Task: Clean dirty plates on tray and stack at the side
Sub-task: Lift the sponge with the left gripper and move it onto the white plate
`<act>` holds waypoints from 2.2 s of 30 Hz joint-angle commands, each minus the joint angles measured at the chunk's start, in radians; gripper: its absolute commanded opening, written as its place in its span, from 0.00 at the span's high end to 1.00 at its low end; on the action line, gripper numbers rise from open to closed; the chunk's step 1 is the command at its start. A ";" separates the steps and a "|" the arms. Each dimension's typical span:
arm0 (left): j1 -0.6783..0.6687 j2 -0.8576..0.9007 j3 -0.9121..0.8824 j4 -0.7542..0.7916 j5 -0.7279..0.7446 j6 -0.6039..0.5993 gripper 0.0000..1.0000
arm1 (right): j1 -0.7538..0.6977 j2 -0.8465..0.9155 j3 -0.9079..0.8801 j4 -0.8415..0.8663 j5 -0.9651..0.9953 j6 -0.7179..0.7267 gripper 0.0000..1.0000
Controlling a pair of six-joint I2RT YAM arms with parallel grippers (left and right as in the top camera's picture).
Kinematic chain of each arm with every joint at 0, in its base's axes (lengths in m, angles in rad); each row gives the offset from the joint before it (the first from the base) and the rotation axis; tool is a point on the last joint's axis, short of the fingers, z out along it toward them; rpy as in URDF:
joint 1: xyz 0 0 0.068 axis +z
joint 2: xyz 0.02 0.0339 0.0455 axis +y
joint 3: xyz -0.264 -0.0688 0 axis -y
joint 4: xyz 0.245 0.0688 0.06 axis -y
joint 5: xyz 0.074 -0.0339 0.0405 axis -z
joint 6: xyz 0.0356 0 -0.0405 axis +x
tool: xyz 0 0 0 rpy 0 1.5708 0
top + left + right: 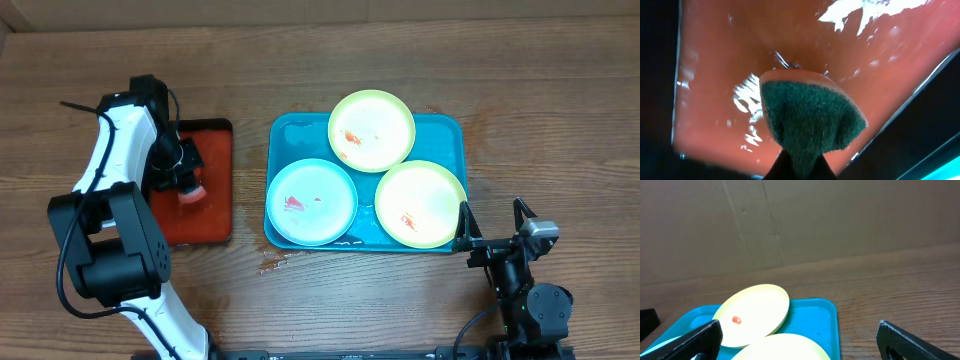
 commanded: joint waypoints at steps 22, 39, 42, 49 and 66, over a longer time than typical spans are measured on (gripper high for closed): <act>-0.572 -0.256 -0.061 0.042 0.247 -0.055 0.96 | 0.004 -0.009 -0.010 0.007 0.010 -0.003 0.00; -0.753 -0.256 -0.488 0.629 -0.222 -0.396 0.93 | 0.004 -0.009 -0.010 0.007 0.010 -0.003 0.00; -0.753 -0.256 -0.505 0.655 -0.217 -0.393 0.87 | 0.004 -0.009 -0.010 0.007 0.010 -0.003 0.00; -0.753 -0.256 -0.496 0.686 -0.170 -0.183 0.32 | 0.004 -0.009 -0.010 0.007 0.010 -0.003 0.00; -0.537 -0.513 -0.109 0.186 -0.132 -0.216 0.00 | 0.004 -0.009 -0.010 0.007 0.010 -0.003 0.00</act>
